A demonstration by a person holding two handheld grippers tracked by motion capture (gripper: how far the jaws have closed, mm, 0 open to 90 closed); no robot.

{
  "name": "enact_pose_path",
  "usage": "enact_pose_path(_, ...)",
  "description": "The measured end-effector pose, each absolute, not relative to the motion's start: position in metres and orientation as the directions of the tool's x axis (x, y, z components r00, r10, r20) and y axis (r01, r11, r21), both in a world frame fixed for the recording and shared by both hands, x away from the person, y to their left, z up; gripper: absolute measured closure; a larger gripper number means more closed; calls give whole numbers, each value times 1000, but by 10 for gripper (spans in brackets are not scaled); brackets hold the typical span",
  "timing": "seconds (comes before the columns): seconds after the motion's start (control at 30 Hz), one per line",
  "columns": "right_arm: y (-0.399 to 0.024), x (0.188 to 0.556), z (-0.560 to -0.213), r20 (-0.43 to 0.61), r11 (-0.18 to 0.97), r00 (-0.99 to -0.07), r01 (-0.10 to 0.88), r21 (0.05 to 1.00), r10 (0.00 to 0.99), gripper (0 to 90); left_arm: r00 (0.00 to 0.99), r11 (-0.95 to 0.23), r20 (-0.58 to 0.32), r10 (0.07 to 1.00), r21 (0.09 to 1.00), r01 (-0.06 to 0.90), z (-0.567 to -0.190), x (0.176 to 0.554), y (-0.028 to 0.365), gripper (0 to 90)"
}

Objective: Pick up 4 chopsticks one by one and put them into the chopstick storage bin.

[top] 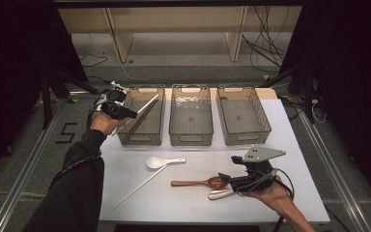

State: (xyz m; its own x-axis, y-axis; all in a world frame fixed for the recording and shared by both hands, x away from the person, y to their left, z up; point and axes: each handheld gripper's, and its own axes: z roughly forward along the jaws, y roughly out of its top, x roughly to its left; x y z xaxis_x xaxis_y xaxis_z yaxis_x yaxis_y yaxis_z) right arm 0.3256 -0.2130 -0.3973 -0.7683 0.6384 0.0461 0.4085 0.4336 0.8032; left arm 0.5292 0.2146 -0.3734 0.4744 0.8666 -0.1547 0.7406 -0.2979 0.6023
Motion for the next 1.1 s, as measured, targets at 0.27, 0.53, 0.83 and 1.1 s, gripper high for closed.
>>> enact_pose_path(0.27,-213,326,-397,46,432,-768,407,805,639,277,461,-288,-151,874,603,744,-371,539,213,843)
enact_pose_path(0.53,-213,325,-397,45,433,-770,406,805,637,277,436,-271,-142,889,604,750,-377,548,211,842)
enact_pose_path(0.83,-214,325,-397,46,434,-770,407,804,637,277,416,-269,-79,906,652,709,-374,551,204,722)
enact_pose_path(1.1,-213,325,-398,48,435,-770,410,802,637,277,459,-292,-95,883,654,698,-365,537,200,542)
